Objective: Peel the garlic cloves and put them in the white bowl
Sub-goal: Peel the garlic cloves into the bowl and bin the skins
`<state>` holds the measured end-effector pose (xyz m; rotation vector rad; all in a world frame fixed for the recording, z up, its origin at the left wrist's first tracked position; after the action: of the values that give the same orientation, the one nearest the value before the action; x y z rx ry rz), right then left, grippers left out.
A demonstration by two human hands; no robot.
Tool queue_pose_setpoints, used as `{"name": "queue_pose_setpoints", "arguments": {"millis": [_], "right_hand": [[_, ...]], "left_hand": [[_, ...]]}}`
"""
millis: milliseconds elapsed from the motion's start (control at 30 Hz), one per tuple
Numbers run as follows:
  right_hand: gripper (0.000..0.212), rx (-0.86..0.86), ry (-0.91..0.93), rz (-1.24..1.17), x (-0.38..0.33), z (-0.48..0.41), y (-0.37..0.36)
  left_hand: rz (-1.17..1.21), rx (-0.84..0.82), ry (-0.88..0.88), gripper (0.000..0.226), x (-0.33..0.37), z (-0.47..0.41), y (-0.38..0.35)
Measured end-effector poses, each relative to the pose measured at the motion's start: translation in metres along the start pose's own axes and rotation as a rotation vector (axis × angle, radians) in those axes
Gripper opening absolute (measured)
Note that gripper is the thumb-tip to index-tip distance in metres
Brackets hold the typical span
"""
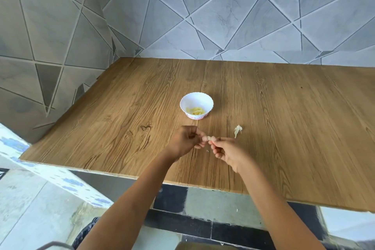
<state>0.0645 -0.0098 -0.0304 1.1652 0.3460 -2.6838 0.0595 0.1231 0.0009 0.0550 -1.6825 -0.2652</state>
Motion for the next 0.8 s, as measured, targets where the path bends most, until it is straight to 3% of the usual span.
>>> {"name": "queue_pose_setpoints", "arguments": {"millis": [133,233,400,533,567,667,800], "right_hand": [[0.020,-0.038,-0.139,-0.140,0.008,-0.003,0.001],[0.020,-0.007,-0.120,-0.127,0.012,-0.003,0.006],[0.012,0.276,0.271,0.263,-0.004,0.010,0.015],[0.008,0.425,0.503,0.390,-0.014,0.013,0.016],[0.003,0.419,0.528,0.411,-0.014,0.012,0.014],[0.017,0.361,0.495,0.406,-0.012,0.012,0.011],[0.012,0.210,0.370,0.145,-0.010,0.012,0.005]], "left_hand": [[-0.193,0.002,-0.175,0.004,0.010,-0.002,0.005],[-0.204,0.036,-0.188,0.012,0.009,-0.001,0.014],[-0.147,0.058,-0.113,0.019,0.000,0.000,0.018],[-0.181,0.108,-0.096,0.021,0.000,0.002,0.019],[-0.188,0.118,-0.098,0.020,0.000,0.002,0.019],[-0.200,0.139,-0.102,0.021,0.000,0.002,0.019],[-0.164,0.134,-0.125,0.017,0.002,0.003,0.016]]}}
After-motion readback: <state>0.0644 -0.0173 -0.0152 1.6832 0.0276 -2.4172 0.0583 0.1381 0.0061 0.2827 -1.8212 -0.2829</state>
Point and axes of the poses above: each hand's wrist, its own z-axis away from the middle knuckle, its own y-axis out of the back of the hand, x = y × z, the point moved 7 cm from there along -z, towards the middle knuckle, and after that the axes turned 14 degrees about -y, right-handed, at the moved point
